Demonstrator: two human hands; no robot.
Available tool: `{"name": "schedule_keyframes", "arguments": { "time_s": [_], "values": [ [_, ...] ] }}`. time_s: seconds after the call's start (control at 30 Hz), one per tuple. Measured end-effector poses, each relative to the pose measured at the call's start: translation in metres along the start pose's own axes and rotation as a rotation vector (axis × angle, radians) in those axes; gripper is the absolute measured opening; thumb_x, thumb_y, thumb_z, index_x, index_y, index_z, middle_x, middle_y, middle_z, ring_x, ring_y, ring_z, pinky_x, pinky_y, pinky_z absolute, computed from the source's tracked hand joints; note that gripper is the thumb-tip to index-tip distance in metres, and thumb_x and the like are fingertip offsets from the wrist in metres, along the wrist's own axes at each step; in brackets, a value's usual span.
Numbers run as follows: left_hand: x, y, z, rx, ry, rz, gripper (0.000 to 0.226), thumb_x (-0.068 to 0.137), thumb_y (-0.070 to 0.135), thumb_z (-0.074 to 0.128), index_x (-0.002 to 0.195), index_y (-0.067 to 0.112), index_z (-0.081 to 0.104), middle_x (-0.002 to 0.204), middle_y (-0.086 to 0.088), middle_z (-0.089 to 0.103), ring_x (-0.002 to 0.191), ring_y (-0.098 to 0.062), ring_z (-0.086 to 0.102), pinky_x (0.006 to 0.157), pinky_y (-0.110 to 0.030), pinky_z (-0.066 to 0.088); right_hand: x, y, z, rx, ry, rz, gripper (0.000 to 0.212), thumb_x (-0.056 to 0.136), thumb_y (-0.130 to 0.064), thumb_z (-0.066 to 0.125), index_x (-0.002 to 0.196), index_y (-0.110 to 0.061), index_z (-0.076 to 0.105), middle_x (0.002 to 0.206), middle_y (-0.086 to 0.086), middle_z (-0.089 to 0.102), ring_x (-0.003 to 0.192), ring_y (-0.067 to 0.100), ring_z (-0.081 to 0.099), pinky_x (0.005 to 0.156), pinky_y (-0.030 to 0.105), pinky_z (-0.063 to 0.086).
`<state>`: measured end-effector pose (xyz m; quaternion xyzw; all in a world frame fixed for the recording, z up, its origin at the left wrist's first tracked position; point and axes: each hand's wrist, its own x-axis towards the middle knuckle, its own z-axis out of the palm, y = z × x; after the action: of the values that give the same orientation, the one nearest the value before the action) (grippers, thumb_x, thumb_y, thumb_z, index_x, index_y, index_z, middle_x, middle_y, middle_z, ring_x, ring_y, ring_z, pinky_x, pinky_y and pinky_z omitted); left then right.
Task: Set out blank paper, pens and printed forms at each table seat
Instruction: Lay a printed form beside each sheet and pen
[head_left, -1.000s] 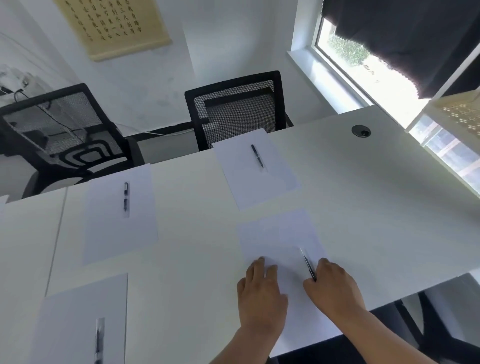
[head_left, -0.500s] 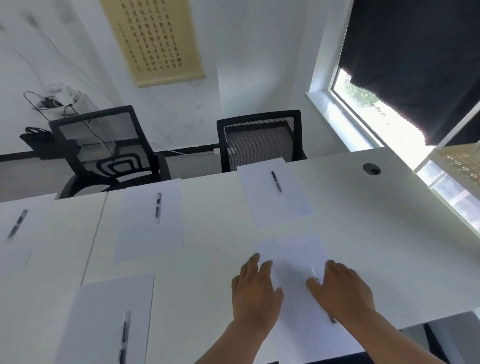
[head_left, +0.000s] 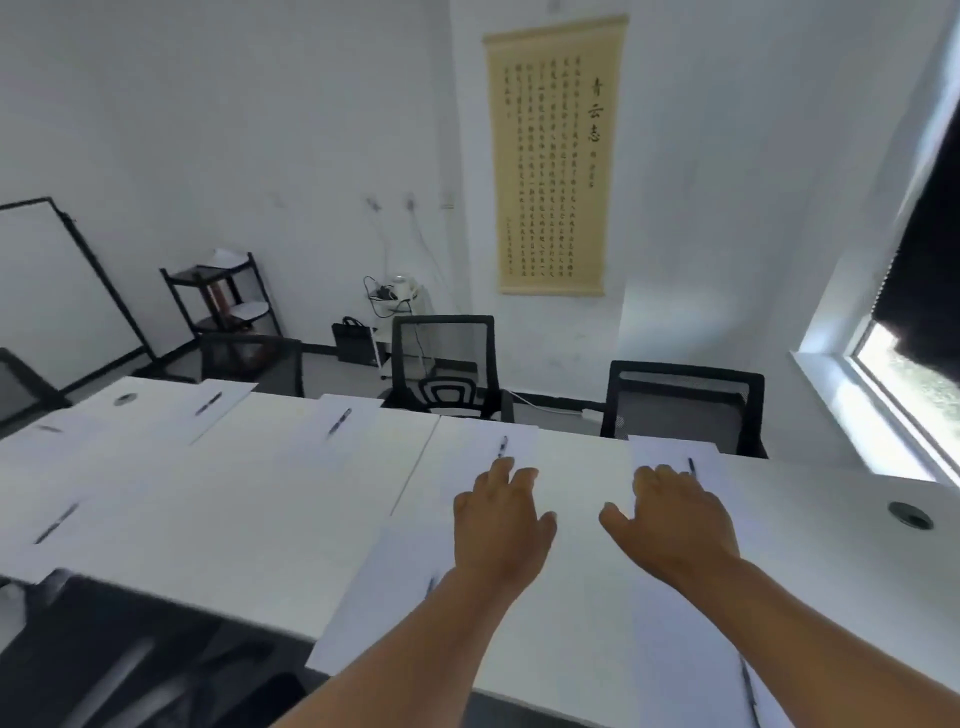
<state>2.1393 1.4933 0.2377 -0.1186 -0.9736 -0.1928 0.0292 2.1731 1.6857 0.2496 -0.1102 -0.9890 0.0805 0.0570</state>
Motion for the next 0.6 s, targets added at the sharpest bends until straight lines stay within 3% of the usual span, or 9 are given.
{"name": "schedule_keyframes", "arguments": {
  "time_s": [0.2,0.37,0.47,0.6],
  "values": [
    [-0.073,-0.046,-0.082,0.063,0.123,-0.120,0.063,0.106,0.044,0.060,0.164,0.025,0.045,0.174,-0.001,0.036,0.155,-0.025,0.042,0.123,-0.050,0.035,-0.047,-0.092,-0.034,0.047,0.013,-0.199,0.037,0.096,-0.056,0.048,0.091,-0.019,0.047,0.097,-0.002,0.055,0.095,0.023,0.052,0.080,0.039,0.046],
    [-0.146,-0.119,-0.144,0.134,0.200,-0.272,0.063,0.106,0.048,0.058,0.164,0.028,0.043,0.174,0.000,0.033,0.154,-0.026,0.041,0.118,-0.051,0.039,-0.091,-0.197,-0.049,0.087,0.037,-0.421,0.049,0.093,-0.061,0.050,0.110,-0.017,0.061,0.107,0.002,0.063,0.102,0.026,0.058,0.084,0.041,0.052],
    [-0.189,-0.162,-0.184,0.162,0.227,-0.367,0.064,0.108,0.051,0.055,0.166,0.030,0.039,0.175,0.002,0.028,0.156,-0.025,0.037,0.118,-0.052,0.039,-0.121,-0.261,-0.060,0.063,0.049,-0.542,0.062,0.089,-0.069,0.039,0.115,-0.018,0.063,0.108,0.002,0.062,0.100,0.026,0.057,0.084,0.042,0.053],
    [-0.267,-0.238,-0.252,0.202,0.309,-0.479,0.065,0.108,0.054,0.053,0.167,0.030,0.037,0.176,0.002,0.025,0.159,-0.025,0.033,0.121,-0.057,0.039,-0.174,-0.369,-0.075,0.026,0.038,-0.716,0.070,0.091,-0.073,0.035,0.135,-0.022,0.056,0.133,0.004,0.062,0.122,0.029,0.055,0.098,0.045,0.050]
  ]
}}
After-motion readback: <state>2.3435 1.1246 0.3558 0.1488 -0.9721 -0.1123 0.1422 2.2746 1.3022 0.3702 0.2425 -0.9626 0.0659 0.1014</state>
